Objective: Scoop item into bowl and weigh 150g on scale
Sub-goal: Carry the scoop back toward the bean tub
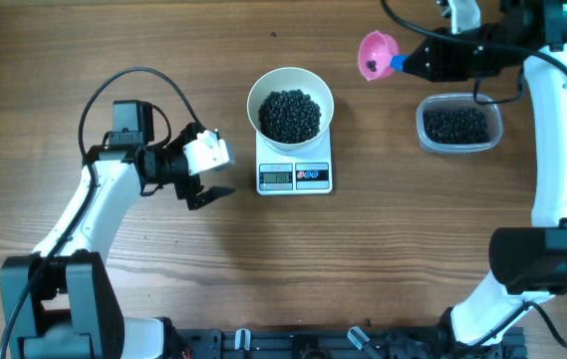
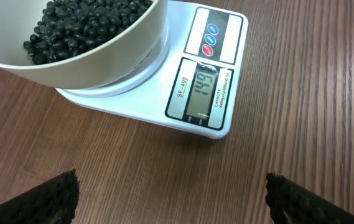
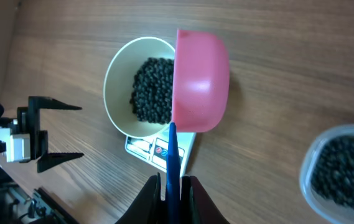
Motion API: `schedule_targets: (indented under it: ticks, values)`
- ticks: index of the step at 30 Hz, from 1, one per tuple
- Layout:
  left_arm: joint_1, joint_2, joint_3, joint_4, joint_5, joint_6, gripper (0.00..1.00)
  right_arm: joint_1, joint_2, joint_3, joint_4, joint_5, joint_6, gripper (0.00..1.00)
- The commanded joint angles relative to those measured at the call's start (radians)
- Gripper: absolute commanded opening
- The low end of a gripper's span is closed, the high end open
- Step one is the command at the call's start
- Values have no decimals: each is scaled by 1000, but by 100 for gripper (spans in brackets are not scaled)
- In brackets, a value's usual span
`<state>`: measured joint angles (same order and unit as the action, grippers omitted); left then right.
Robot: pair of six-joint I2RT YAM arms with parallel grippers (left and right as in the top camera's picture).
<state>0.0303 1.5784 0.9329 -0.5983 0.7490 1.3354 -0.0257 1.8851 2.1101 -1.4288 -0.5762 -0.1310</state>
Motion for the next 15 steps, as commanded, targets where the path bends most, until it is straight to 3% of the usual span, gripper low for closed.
schedule_targets:
  ticks: [1,15]
  values:
    - [5,-15,-3,1,8,19,100,-40,-31,20,-27,-20,-12,4]
    - [5,-15,-3,1,8,19,100,-39,-31,20,-33,-5,-23,4]
